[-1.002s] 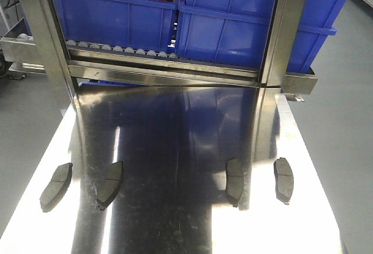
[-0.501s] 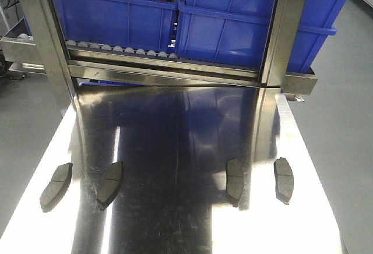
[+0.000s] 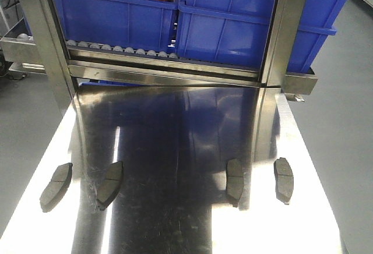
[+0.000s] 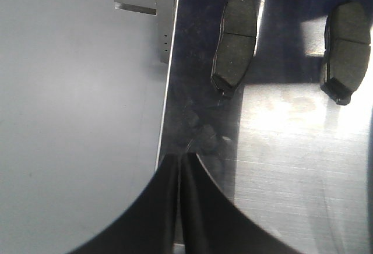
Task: Move and align brake pads A on conveyor
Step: 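Lower the left gripper toward the brake pad nearest the left arm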
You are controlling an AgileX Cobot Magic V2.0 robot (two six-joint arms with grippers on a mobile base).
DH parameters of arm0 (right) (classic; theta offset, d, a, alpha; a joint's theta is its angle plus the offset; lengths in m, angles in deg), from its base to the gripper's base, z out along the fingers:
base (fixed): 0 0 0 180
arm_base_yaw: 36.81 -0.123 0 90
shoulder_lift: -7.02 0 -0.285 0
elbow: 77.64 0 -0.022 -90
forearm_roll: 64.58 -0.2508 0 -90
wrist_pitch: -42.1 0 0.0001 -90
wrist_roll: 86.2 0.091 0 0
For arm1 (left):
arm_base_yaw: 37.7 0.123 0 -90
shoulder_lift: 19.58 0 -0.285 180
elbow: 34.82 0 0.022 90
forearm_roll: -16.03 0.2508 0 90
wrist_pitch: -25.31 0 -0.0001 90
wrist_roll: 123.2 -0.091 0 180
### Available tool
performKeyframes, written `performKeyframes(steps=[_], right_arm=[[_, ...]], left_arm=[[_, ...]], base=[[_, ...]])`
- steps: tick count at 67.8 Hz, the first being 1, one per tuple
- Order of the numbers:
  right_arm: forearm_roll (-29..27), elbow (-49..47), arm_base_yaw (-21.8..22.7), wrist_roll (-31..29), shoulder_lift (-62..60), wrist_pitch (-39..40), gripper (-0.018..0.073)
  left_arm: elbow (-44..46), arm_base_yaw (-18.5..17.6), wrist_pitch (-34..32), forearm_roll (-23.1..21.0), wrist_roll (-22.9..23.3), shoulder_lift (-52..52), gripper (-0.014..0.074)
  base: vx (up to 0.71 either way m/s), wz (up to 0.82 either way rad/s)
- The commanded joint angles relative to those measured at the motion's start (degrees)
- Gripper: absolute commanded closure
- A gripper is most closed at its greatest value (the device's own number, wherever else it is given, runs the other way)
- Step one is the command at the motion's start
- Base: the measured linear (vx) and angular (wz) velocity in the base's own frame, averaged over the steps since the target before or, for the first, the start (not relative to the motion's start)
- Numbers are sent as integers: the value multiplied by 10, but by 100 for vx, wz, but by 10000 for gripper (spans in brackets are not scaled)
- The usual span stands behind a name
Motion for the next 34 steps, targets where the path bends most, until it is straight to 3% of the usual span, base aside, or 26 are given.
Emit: performKeyframes(steps=[1, 14, 34], right_arm=[[5, 7, 3, 0, -7, 45, 571], [5, 7, 3, 0, -7, 45, 571], [5, 7, 3, 0, -7, 45, 571]], left_arm=[[23, -2, -32, -6, 2, 3, 584], [32, -2, -27, -6, 0, 7, 477], [32, -2, -20, -6, -4, 7, 162]], base=[[0, 0], [0, 0], [0, 0]])
